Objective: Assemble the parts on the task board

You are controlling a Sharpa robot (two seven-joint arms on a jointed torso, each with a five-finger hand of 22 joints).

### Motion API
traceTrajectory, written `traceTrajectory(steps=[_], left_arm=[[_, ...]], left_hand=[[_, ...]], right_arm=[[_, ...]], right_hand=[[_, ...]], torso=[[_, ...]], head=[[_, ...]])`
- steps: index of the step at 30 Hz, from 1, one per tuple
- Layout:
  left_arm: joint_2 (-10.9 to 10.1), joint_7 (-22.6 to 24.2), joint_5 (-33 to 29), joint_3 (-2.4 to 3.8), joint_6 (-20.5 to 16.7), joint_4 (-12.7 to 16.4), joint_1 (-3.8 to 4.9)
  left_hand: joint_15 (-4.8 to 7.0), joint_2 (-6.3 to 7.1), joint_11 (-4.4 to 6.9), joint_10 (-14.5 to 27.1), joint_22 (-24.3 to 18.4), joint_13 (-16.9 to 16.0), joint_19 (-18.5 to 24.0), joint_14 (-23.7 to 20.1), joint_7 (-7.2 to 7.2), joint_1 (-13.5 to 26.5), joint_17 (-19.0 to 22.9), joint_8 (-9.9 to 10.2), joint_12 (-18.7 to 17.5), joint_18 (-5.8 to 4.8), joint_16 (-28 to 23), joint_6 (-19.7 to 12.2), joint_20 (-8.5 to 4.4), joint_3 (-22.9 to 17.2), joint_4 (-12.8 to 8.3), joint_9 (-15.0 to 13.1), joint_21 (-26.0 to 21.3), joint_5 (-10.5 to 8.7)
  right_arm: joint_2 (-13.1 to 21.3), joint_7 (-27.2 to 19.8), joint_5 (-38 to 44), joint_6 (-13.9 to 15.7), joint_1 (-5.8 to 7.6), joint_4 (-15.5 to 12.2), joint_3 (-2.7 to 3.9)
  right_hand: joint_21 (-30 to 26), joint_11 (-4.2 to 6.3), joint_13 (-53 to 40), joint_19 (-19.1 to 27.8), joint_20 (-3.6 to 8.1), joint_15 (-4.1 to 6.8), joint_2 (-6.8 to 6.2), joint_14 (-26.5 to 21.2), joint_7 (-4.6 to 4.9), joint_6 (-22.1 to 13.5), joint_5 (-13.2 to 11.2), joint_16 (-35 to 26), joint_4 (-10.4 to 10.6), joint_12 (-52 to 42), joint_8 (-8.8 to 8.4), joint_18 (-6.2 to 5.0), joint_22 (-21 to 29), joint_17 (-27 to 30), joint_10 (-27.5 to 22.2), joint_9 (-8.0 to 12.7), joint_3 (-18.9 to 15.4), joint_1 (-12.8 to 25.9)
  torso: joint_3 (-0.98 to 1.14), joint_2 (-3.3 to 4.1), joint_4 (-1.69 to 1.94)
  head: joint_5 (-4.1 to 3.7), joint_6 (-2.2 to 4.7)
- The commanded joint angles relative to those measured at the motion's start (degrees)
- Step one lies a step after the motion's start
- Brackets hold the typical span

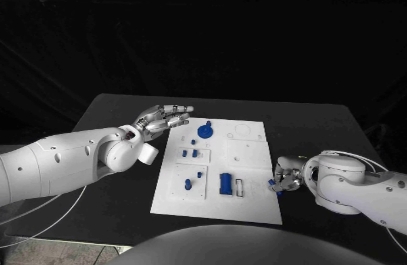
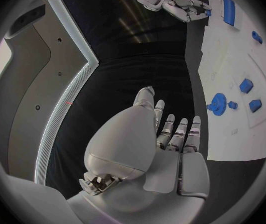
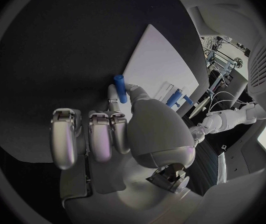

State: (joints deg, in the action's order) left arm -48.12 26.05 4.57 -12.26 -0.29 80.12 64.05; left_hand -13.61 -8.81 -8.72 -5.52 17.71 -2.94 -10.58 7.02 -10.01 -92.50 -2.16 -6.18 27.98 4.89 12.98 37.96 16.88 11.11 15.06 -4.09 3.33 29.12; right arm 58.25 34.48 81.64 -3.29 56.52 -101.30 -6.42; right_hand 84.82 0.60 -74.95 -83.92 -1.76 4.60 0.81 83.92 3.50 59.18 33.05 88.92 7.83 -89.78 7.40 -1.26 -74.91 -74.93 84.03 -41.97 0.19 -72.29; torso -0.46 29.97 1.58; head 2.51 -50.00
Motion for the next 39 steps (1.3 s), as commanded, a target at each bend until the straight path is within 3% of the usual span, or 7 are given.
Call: traceTrajectory(steps=[1,5,11,16,28,32,39], left_arm=[[0.0,0.2,0.0,0.03,1.0,0.1,-0.02],[0.0,0.1,0.0,0.03,1.0,0.1,-0.02],[0.0,0.1,0.0,0.03,1.0,0.1,-0.05],[0.0,0.0,0.0,0.03,1.0,0.1,-0.09],[0.5,-0.3,0.0,0.03,1.1,-0.2,-0.15],[0.5,-0.4,0.0,0.03,1.2,-0.2,-0.16],[0.4,-0.5,0.0,0.03,1.2,-0.2,-0.16]], left_hand=[[0.0,0.11,-0.32,0.0,-0.1,0.0,-0.4,0.4,-0.01,-0.5,-0.1,0.0,0.1,-0.05,0.2,-0.5,-0.11,0.0,-0.3,0.1,0.1,0.18],[0.0,0.11,-0.32,0.0,-0.1,0.0,-0.4,0.4,-0.01,-0.5,-0.1,0.0,0.1,-0.05,0.2,-0.5,-0.11,0.0,-0.3,0.1,0.1,0.18],[0.0,0.11,-0.32,0.0,-0.1,0.0,-0.4,0.4,-0.01,-0.5,-0.1,0.0,0.1,-0.05,0.2,-0.5,-0.11,0.0,-0.3,0.1,0.1,0.18],[0.01,0.1,-0.36,-0.1,0.0,0.0,-0.4,0.4,-0.06,-0.6,0.0,0.0,0.2,-0.04,0.2,-0.5,-0.11,-0.1,-0.3,0.1,0.1,0.23],[0.02,0.1,-0.36,-0.1,0.0,0.0,-0.5,0.4,-0.07,-0.6,-0.1,0.0,0.2,-0.03,0.3,-0.3,-0.11,-0.1,-0.3,0.1,0.1,0.24],[0.02,0.1,-0.36,-0.1,0.0,0.0,-0.5,0.4,-0.07,-0.6,-0.1,0.0,0.2,-0.03,0.3,-0.3,-0.11,-0.1,-0.3,0.1,0.1,0.24],[0.02,0.1,-0.36,-0.1,0.0,0.0,-0.5,0.4,-0.07,-0.6,-0.1,0.0,0.2,-0.03,0.3,-0.3,-0.11,-0.1,-0.3,0.1,0.1,0.24]], right_arm=[[-0.6,-0.8,0.1,0.1,-0.74,0.2,-0.47],[-0.5,-1.3,-0.2,1.3,-0.83,0.3,-0.47],[-0.1,-1.8,-0.3,2.8,-0.87,0.1,-0.47],[1.0,-1.7,-0.5,3.7,-0.75,-0.9,-0.46],[4.1,-0.2,-15.9,4.3,3.62,-5.6,-0.45],[3.6,0.0,-23.2,4.0,3.86,-5.9,-0.46],[1.7,-0.3,-28.5,6.6,2.92,-5.4,-0.48]], right_hand=[[-0.2,0.33,-15.1,-3.7,0.12,0.08,0.04,5.6,-0.28,0.3,5.7,-0.3,-1.2,-0.2,-0.31,-0.2,-13.2,-12.6,6.0,1.1,2.6,-1.7],[-0.1,0.29,-15.1,-3.8,0.16,0.04,-0.71,5.6,-0.15,1.3,10.3,-0.2,-3.0,-0.2,-0.14,-0.18,-13.2,-12.8,6.0,1.3,7.4,-1.9],[0.0,0.43,-15.1,-3.8,0.26,0.1,-2.45,5.6,-0.23,2.5,10.0,-0.2,-5.1,-0.2,0.3,-0.16,-13.2,-12.7,6.0,1.2,15.8,1.1],[0.0,0.5,-15.1,-3.8,0.27,0.29,-3.39,5.6,-0.35,3.0,9.6,-0.2,-6.1,-0.2,0.66,-0.15,-13.2,-12.7,6.0,0.8,19.2,3.3],[0.0,0.74,-15.1,-3.8,0.38,0.43,-3.73,5.6,-0.81,3.3,6.1,-0.3,-5.7,-0.2,1.32,-0.15,-13.2,-12.6,6.0,0.0,21.2,7.6],[-0.3,0.81,-15.1,-3.7,0.42,0.46,-3.51,5.5,-0.89,3.2,5.3,-0.4,-5.5,-0.2,1.48,-0.23,-13.1,-12.4,6.0,-0.3,21.5,8.4],[-1.2,0.83,-15.1,-3.3,0.41,0.42,-3.35,5.4,-0.88,2.9,4.7,-0.7,-5.1,-0.2,1.67,-0.47,-12.8,-11.9,6.0,-0.7,21.6,9.4]], torso=[[0.04,0.04,0.03],[0.04,-0.02,-0.01],[0.03,-0.01,-0.03],[0.03,0.01,-0.02],[-0.05,-0.06,0.05],[-0.03,0.0,0.09],[-0.06,-0.04,0.06]], head=[[0.25,0.0],[0.44,0.0],[0.47,0.0],[0.51,0.0],[-0.01,0.0],[0.0,0.0],[0.18,0.0]])
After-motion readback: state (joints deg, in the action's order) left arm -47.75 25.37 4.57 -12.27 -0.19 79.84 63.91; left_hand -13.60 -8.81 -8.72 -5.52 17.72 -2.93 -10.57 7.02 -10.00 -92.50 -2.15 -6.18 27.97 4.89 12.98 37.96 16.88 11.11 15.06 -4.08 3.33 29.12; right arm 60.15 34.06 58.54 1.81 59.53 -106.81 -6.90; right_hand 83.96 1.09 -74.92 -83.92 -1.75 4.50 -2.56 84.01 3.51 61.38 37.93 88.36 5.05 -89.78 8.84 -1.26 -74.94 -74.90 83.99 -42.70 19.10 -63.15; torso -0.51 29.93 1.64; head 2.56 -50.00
